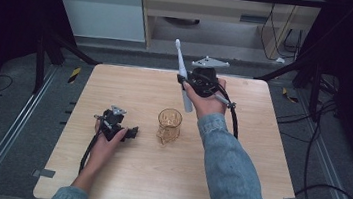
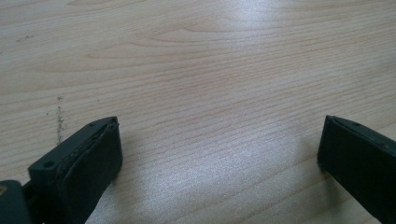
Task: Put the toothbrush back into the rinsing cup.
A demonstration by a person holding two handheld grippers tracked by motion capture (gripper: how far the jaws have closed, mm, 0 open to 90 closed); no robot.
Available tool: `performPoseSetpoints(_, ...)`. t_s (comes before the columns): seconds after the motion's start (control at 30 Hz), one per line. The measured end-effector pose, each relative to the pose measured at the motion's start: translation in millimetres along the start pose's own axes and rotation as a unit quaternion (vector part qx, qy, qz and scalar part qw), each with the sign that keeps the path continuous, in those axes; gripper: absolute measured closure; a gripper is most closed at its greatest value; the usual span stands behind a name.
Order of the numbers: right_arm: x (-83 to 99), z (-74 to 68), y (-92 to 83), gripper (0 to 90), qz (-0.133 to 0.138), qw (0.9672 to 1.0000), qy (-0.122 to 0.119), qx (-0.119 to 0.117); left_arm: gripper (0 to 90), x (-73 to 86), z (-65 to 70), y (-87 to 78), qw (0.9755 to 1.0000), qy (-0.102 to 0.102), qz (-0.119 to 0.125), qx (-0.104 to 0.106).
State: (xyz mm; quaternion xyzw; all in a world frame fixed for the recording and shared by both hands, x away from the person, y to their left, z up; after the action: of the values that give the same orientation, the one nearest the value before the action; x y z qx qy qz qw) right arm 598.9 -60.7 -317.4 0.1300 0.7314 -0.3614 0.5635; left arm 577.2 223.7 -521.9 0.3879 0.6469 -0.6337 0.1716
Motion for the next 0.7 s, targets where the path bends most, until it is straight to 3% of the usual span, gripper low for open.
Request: performPoseSetpoints(0.7,3.0,-14.3,10.5,67.0,-0.004,0.9998,-0.009,-0.016,0.0,0.0,0.0,0.0,1.0000,0.000,0.000,0.000)
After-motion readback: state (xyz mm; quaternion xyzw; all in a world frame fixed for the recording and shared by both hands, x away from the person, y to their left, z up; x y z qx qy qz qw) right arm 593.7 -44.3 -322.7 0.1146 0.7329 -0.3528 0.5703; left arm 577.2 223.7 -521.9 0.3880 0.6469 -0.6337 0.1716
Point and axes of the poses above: each handheld gripper's, and its own axes: y roughly forward along the jaws, x roughly out of its underside, z roughly to its right, the point moved 2 cm from there along y, roughly forward along the jaws, and after that the axes turned 10 degrees about -x, right-handed, at the moved point
